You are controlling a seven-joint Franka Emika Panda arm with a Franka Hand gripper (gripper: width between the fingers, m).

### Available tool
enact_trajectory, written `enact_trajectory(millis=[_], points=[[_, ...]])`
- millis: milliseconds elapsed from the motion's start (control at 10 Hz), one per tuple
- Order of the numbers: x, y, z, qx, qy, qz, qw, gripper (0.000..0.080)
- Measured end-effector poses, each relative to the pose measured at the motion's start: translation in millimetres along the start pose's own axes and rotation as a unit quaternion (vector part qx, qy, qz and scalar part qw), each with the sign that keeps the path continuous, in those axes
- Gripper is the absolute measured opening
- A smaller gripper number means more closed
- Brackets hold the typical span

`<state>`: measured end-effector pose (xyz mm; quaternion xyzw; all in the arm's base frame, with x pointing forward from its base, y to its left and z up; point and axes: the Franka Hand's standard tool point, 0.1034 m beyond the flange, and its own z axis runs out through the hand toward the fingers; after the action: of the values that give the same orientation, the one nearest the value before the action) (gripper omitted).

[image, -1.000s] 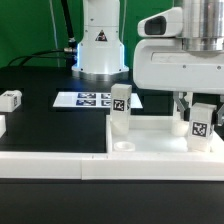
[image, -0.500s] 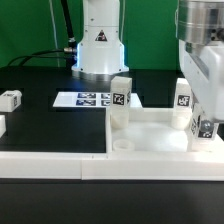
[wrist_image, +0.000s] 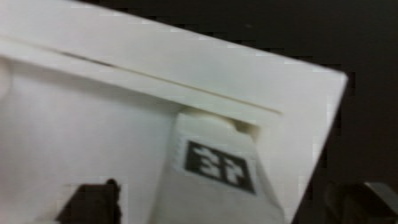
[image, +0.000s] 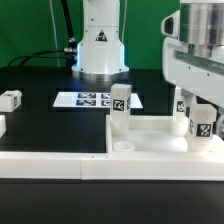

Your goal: Assemble square table

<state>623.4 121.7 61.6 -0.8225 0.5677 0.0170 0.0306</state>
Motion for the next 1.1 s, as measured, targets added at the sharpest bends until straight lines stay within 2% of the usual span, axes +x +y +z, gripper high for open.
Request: enact_trajectory(millis=[100,400,500,700,800,1100], points=[[2.5,-0.4,-0.5,-0.001,0.003,-0.030,1.000,0.0627],[5.6,-0.3,-1.6,-0.004,0.008,-0.174,0.985,0.0649],[7.4,-3.8,-8.6,-0.001,0.015,-0.285,0.958,0.0649],[14.9,-2.9,-13.3,0.008,0.023,-0.424,0.905,0.0649],[17.6,-2.4,-13.5,0.007,0.023,-0.442,0.896,0.0649],[18.1,-2.1,-13.1,0.007,0.023,-0.425,0.905,0.0620]])
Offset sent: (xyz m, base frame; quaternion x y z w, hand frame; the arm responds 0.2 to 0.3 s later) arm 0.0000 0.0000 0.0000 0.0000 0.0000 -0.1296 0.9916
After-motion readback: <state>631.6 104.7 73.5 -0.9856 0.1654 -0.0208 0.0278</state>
